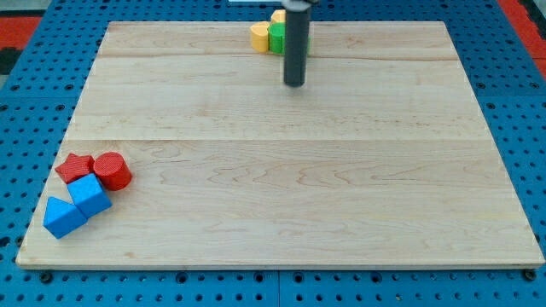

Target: Separate the red blocks from the blue blocks

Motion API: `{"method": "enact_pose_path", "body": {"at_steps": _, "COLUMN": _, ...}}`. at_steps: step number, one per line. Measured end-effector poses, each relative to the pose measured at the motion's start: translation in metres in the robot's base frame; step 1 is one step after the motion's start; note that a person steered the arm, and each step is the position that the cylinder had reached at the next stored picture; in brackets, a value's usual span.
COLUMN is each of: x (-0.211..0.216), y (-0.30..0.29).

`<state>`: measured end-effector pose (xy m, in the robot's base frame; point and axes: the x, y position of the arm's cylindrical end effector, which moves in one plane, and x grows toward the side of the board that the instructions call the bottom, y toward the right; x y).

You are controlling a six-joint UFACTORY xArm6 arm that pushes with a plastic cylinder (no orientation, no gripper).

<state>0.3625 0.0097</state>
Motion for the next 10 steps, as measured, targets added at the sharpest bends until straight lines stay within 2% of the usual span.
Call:
{"method": "enact_pose_path", "body": {"at_steps": 1, "x": 0.015, "y": -0.118}}
{"method": "enact_pose_path", "body": {"at_steps": 2, "x": 0.012, "y": -0.25}}
{"method": "enact_pose_path", "body": {"at_steps": 3, "x": 0.016, "y": -0.312}}
{"method": "enact_pose_path", "body": {"at_steps": 4, "x": 0.051, "y": -0.315}}
{"method": "enact_pose_path", "body": {"at_steps": 5, "x": 0.051, "y": -0.315}}
{"method": "enact_pose_path", "body": {"at_steps": 6, "x": 0.129, "y": -0.3}}
{"method": "enact_pose_path", "body": {"at_steps": 7, "x": 0.166, "y": -0.314}}
{"method": "enact_pose_path", "body": {"at_steps": 8, "x": 0.156, "y": -0.296}}
{"method": "enact_pose_path", "body": {"at_steps": 10, "x": 0.128, "y": -0.167}}
